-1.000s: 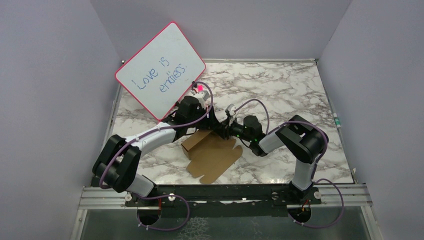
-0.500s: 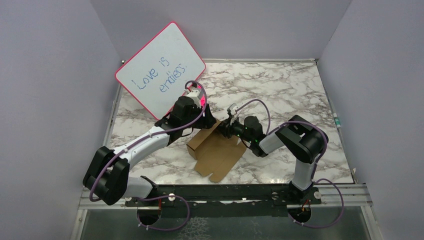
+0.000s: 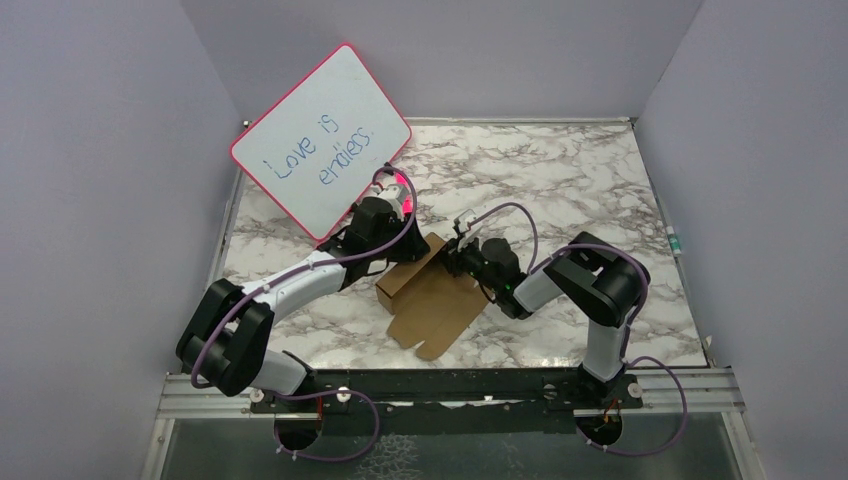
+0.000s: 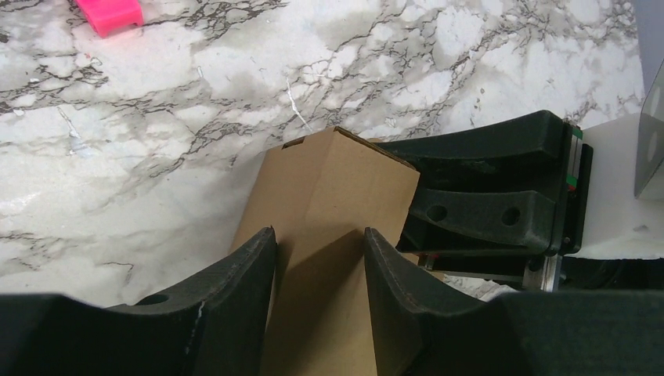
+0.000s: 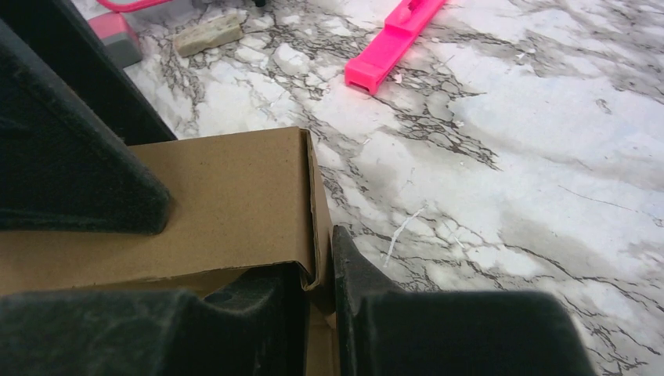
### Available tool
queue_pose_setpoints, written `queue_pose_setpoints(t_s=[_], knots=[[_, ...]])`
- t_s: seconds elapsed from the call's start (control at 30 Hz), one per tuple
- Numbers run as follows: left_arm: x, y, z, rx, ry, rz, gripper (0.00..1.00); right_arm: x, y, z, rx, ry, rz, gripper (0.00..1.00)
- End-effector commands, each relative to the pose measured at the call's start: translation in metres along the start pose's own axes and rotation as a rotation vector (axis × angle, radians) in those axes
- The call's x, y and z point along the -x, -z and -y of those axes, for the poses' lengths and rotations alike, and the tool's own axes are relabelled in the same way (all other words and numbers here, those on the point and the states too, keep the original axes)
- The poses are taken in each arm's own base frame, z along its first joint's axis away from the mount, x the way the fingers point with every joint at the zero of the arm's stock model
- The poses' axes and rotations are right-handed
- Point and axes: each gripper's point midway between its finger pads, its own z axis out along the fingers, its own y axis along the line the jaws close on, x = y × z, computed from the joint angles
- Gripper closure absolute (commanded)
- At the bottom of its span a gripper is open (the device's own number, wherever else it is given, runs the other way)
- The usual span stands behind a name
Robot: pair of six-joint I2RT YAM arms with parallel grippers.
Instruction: Fold the paper box
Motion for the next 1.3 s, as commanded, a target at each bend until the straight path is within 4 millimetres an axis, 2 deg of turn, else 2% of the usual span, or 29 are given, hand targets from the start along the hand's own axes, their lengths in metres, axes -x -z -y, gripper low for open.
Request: queue_pose_setpoints(t_s=[0.0,0.2,0.43,0.6,0.7,0.73,0.87,1.1,1.27], knots=[[-0.017,0.001,0.005,-0.055,0.051,-0.048,0.54,-0.017,0.004,0.024,-0.142,-0.023,-0.022,0.82],[-0.024,0.003,0.015,-0.113,0.094,-0.062,0.56,-0.018,0.0,0.023,-0.174,-0.05,-0.032,0.83],[-0.026,0.008,0.016,-0.115,0.101,-0.062,0.56,-0.02,-0.002,0.022,-0.196,-0.06,-0.031,0.83],[-0.016,0.012,0.007,-0.041,0.06,-0.039,0.49,-0.014,0.002,0.009,-0.131,-0.075,-0.014,0.78],[-0.002,0.019,0.001,0.022,0.025,-0.015,0.44,-0.007,0.008,0.005,-0.11,-0.086,-0.005,0.71],[0.007,0.022,0.0,0.046,0.013,0.005,0.44,-0.005,0.01,0.004,-0.104,-0.089,-0.006,0.68],[0.021,0.034,-0.005,0.111,-0.024,0.033,0.41,-0.002,0.023,0.002,-0.105,-0.119,-0.022,0.56],[0.024,0.056,0.0,0.16,-0.084,0.042,0.37,0.009,0.064,0.012,-0.184,-0.185,-0.014,0.37],[0.015,0.072,0.014,0.252,-0.206,0.023,0.37,0.02,0.097,0.029,-0.314,-0.236,-0.053,0.2]])
